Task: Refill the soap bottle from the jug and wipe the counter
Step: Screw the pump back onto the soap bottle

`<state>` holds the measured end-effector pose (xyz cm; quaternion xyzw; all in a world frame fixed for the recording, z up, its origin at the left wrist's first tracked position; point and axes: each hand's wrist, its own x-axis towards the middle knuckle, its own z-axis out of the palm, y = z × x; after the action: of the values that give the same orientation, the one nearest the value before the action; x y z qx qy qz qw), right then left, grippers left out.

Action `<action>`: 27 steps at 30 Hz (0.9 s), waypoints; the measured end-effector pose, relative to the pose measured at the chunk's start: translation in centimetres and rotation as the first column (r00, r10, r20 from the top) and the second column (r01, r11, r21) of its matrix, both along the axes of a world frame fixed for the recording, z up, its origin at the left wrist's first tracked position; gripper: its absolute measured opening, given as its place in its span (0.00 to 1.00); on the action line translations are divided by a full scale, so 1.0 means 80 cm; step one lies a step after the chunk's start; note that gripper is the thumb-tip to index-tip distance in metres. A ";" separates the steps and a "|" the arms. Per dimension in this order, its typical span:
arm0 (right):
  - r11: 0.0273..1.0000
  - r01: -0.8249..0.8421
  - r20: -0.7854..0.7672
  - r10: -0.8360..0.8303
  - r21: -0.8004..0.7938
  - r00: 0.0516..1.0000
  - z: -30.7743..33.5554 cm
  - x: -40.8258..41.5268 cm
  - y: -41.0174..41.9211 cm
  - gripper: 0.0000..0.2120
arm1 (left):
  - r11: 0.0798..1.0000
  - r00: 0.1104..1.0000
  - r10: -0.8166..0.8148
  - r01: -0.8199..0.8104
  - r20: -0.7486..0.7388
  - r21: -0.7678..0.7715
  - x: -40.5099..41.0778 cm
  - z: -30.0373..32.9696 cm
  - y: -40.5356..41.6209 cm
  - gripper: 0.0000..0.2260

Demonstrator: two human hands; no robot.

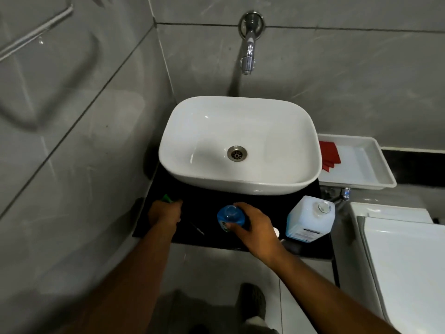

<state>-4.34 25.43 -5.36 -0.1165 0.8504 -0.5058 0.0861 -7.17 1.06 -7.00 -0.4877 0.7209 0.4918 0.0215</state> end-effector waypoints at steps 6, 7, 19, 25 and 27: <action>1.000 -0.004 0.006 0.005 -0.030 1.000 0.000 -0.001 0.000 0.19 | 0.946 0.974 0.142 -0.080 -0.179 0.313 0.023 0.038 0.017 0.08; 0.999 0.000 0.006 0.001 -0.032 1.000 0.000 -0.001 0.000 0.20 | 0.943 0.965 0.140 -0.062 -0.222 0.327 0.027 0.050 0.021 0.08; 1.000 -0.007 -0.048 0.006 -0.012 0.999 0.008 -0.003 -0.002 0.16 | 0.987 0.791 -0.088 0.151 -0.606 0.054 0.018 0.163 0.079 0.10; 0.999 -0.008 -0.035 0.009 0.035 0.999 0.002 -0.005 0.000 0.20 | 0.953 0.720 -0.301 0.251 -0.625 -0.170 0.035 0.153 0.096 0.09; 0.999 -0.002 -0.029 0.003 0.041 1.000 0.001 -0.005 0.000 0.22 | 0.921 0.678 -0.389 0.304 -0.624 -0.244 0.043 0.147 0.100 0.09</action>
<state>-4.74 25.43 -5.31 -0.1230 0.8615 -0.4867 0.0767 -3.73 9.08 4.79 -0.1366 0.7884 0.5748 -0.1714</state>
